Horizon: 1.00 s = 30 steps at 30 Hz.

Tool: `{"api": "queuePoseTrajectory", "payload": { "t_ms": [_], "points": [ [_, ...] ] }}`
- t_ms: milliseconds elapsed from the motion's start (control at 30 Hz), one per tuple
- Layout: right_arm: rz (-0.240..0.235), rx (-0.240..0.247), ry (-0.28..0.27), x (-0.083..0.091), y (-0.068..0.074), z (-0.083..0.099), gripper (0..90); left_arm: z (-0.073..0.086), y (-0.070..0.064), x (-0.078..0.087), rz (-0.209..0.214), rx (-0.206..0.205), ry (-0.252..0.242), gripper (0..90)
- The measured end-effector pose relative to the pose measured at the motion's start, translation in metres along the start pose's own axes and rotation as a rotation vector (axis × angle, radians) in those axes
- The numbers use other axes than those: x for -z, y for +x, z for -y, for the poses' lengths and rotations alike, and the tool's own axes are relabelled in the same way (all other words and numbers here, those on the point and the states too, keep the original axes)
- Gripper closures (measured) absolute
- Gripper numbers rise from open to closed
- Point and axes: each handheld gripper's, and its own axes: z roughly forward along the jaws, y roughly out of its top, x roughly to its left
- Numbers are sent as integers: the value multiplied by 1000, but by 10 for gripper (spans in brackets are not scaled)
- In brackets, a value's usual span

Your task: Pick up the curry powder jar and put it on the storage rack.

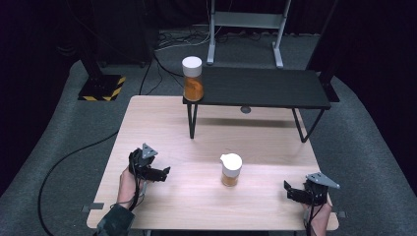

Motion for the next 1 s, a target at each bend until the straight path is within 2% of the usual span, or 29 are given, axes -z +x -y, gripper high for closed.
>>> {"api": "queuePoseTrajectory", "payload": {
  "t_ms": [133, 267, 533, 700, 1000],
  "points": [
    [0, -2, -2, 0, 0, 0, 9, 15, 2, -3, -3, 39, 5, 0],
    [4, 3, 0, 0, 1, 0, 9, 27, 1, -7, -26, 85, 2, 0],
    [6, 7, 2, 0, 2, 0, 8, 34, -1, -15, -23, 79, 27, 0],
    [10, 7, 4, 0, 2, -1, 8, 42, 4, -17, 2, 113, 8, 0],
    [15, 4, 2, 0, 3, 0, 8, 43, 5, -19, -5, 116, -7, 0]
  ]
}}
